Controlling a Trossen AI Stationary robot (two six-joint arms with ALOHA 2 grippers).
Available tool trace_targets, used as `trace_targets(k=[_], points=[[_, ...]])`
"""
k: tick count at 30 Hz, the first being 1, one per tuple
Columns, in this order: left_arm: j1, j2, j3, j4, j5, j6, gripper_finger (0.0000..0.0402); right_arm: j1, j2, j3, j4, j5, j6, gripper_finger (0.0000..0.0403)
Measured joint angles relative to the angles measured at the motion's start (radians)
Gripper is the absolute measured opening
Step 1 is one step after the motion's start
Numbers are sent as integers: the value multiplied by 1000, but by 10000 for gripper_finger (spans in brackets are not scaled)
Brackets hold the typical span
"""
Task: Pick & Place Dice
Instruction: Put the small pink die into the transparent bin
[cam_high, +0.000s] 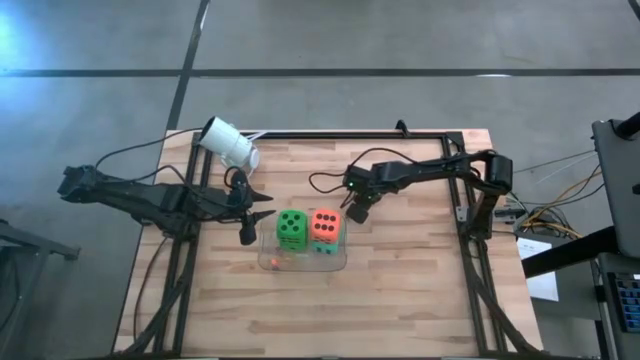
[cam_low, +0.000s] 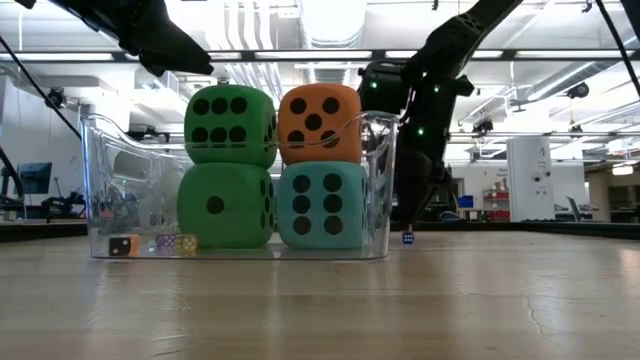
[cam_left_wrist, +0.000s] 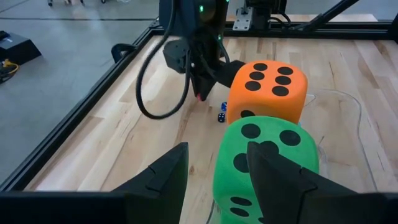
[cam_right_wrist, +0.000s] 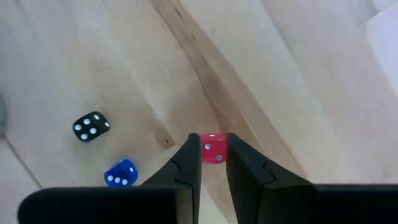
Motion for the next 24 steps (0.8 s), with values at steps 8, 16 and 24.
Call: trace_targets(k=[8, 16, 24], points=[[0, 0, 0, 0, 0, 0, 171, 0, -76, 10, -16, 2, -23, 48], [0, 0, 0, 0, 0, 0, 171, 8, -220, 8, -64, 82, -23, 48], [0, 0, 0, 0, 0, 0, 170, 18, -349, 5, -63, 158, -25, 48]])
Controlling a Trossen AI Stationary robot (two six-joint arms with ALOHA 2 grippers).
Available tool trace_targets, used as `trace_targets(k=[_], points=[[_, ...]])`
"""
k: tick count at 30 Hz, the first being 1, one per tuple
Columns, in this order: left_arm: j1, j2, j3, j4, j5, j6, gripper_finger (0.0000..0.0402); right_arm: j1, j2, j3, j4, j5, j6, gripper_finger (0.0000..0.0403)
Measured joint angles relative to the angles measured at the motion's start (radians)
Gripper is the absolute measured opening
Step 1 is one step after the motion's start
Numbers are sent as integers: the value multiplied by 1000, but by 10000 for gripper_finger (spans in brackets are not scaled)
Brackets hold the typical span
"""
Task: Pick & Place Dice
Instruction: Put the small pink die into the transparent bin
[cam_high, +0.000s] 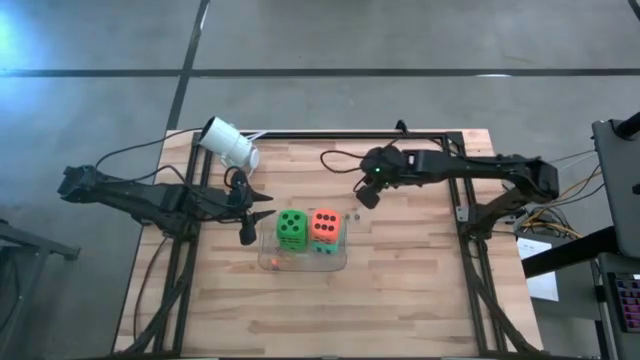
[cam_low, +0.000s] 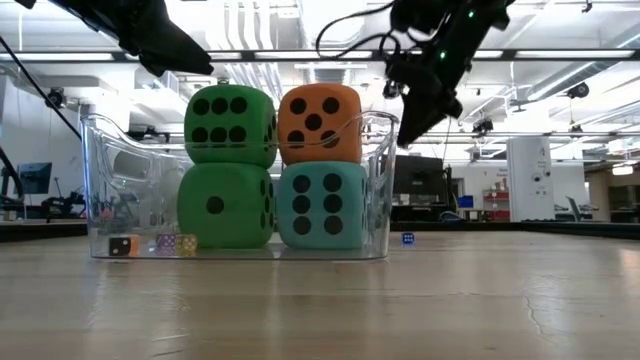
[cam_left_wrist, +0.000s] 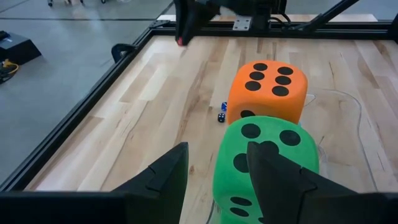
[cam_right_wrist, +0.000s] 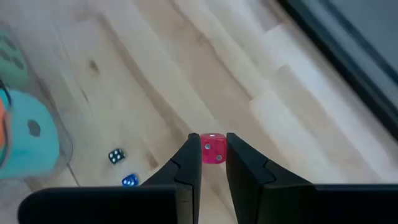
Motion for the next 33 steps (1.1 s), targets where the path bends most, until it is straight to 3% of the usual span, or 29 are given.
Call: trace_targets(k=[11, 22, 33], points=[[0, 0, 0, 0, 0, 0, 170, 63, -98, -1, 3, 36, -12, 48], [0, 0, 0, 0, 0, 0, 170, 248, -124, -1, 66, 22, -46, 48], [0, 0, 0, 0, 0, 0, 170, 440, -54, -2, 293, -38, -129, 48]])
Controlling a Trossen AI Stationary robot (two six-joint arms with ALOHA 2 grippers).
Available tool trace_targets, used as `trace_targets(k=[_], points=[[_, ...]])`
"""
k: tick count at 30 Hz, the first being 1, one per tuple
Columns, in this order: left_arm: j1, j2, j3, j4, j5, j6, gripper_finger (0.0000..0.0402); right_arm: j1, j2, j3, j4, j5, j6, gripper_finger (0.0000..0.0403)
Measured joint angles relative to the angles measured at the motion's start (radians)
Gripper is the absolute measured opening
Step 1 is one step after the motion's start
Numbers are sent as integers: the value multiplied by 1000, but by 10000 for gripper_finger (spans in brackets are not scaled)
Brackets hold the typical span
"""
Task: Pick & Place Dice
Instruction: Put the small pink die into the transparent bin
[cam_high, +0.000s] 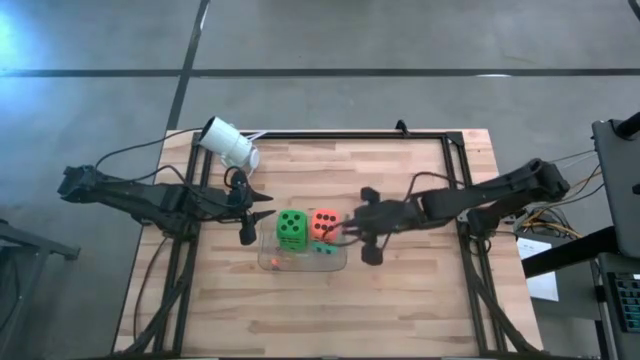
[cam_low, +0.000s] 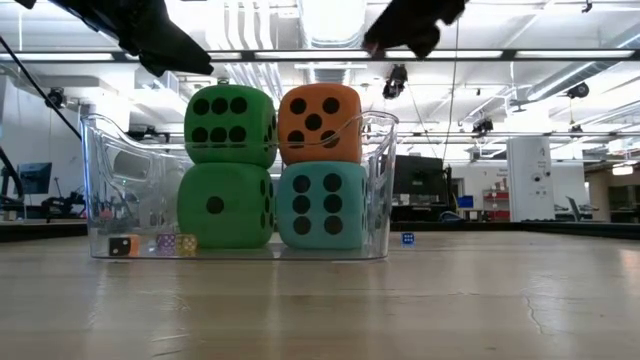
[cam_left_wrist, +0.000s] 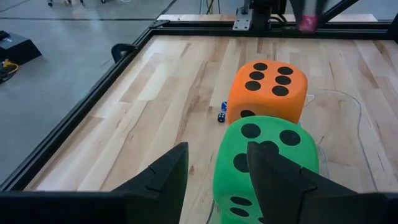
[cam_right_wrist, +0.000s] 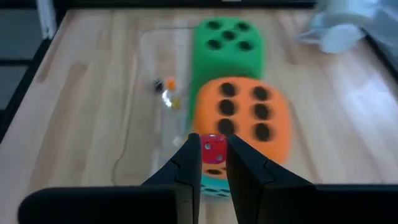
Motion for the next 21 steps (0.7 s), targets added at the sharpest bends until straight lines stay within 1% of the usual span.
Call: trace_targets(k=[10, 12, 21], points=[[0, 0, 0, -2, 0, -60, 171, 18, 182, -3, 79, -182, -77, 48], [0, 0, 0, -2, 1, -60, 171, 25, 198, -3, 102, -199, -85, 48], [0, 0, 0, -2, 1, -63, 171, 34, 232, -2, 154, -199, -114, 48]])
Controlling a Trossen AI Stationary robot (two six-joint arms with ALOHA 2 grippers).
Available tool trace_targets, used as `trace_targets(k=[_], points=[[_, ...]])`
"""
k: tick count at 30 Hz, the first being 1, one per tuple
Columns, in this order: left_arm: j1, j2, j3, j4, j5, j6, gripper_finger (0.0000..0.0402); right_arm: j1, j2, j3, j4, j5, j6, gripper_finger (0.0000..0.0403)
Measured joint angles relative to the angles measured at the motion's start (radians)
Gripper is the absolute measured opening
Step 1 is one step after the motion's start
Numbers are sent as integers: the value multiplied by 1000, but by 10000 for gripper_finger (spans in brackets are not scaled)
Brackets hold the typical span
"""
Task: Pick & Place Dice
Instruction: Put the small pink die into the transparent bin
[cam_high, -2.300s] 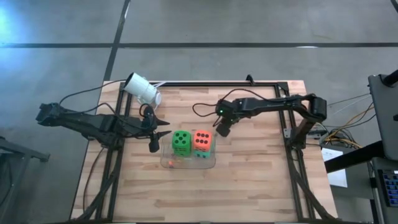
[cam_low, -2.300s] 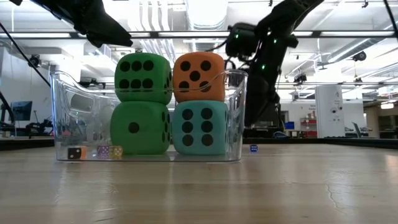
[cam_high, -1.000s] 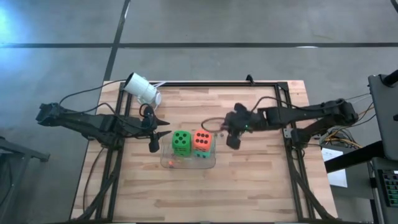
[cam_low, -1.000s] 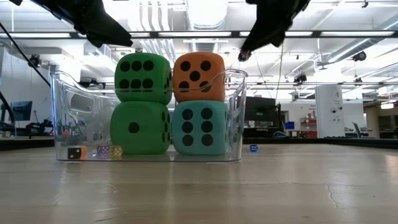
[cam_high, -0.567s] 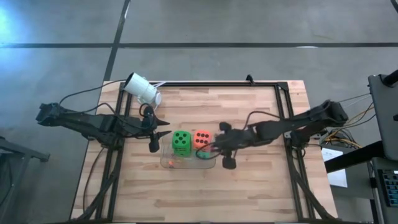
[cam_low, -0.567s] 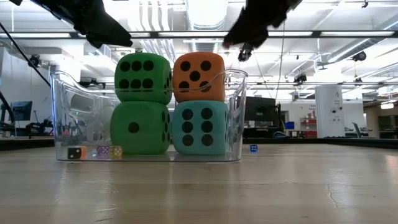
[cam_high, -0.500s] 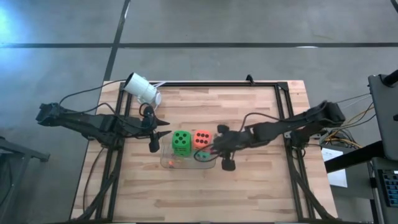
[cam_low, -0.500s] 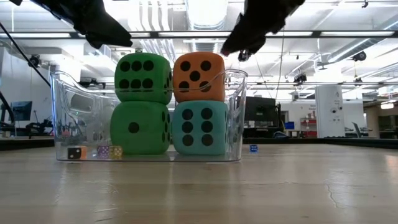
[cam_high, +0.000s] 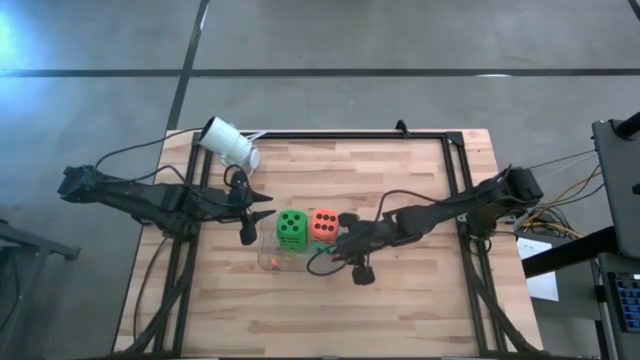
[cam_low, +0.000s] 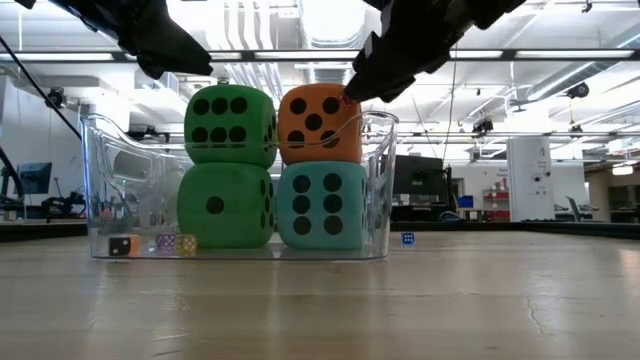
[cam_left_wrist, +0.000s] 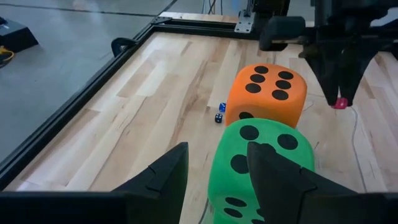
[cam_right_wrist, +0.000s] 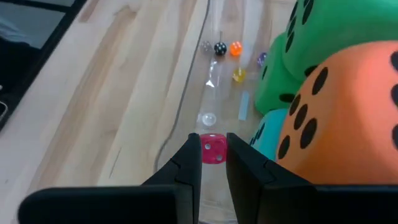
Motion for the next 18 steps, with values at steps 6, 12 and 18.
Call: trace_targets(k=[6, 12, 18], points=[[0, 0, 0, -2, 0, -8, 171, 2, 50, -1, 44, -2, -40, 49], [0, 0, 0, -7, 0, -20, 171, 3, 49, -1, 43, -3, -46, 50], [0, 0, 0, -6, 0, -20, 171, -4, 46, -1, 41, -1, -19, 64]])
